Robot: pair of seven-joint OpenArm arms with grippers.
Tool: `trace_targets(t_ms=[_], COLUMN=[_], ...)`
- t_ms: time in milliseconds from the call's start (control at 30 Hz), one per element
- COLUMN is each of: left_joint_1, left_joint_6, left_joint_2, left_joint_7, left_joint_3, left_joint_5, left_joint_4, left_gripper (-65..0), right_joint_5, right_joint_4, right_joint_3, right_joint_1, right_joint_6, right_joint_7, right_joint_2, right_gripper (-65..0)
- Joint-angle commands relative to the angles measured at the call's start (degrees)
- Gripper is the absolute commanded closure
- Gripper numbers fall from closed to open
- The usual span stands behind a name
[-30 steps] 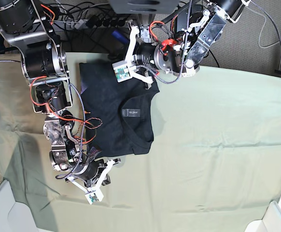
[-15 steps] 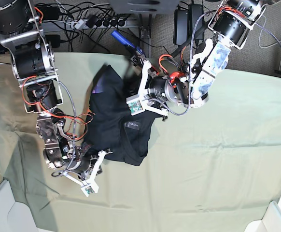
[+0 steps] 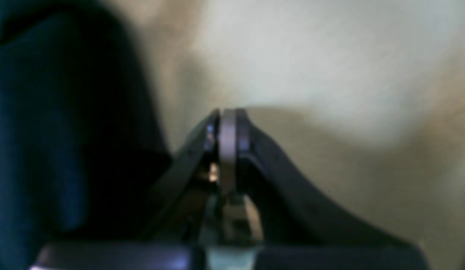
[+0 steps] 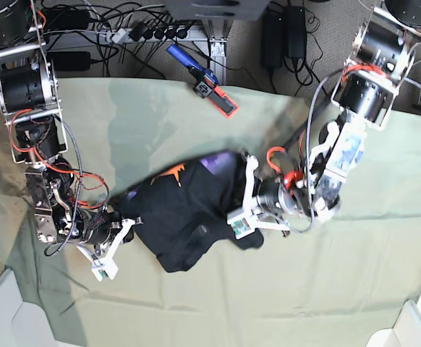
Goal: Fold the T-shirt properly
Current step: 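Grasp the bundle with both grippers and drag it toward the table center, then open both grippers and move them away from the folded shirt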
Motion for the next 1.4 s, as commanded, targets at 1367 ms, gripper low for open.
trace_targets(t_ms=[1367], left_joint_1=[-2.5], left_joint_6=[-2.3], left_joint_2=[-13.7], left_joint_7=[16.3], left_joint_3=[-22.4], left_joint_5=[-30.5], left_joint_4=[16.4], left_gripper=[0.0], right_joint_5=[14.6], right_joint_4=[32.8], right_joint_3=[23.2], right_joint_1=[-17.3], right_joint_6=[5.3], right_joint_7=[-7.7], right_joint_2=[-2.3], right_gripper=[0.0])
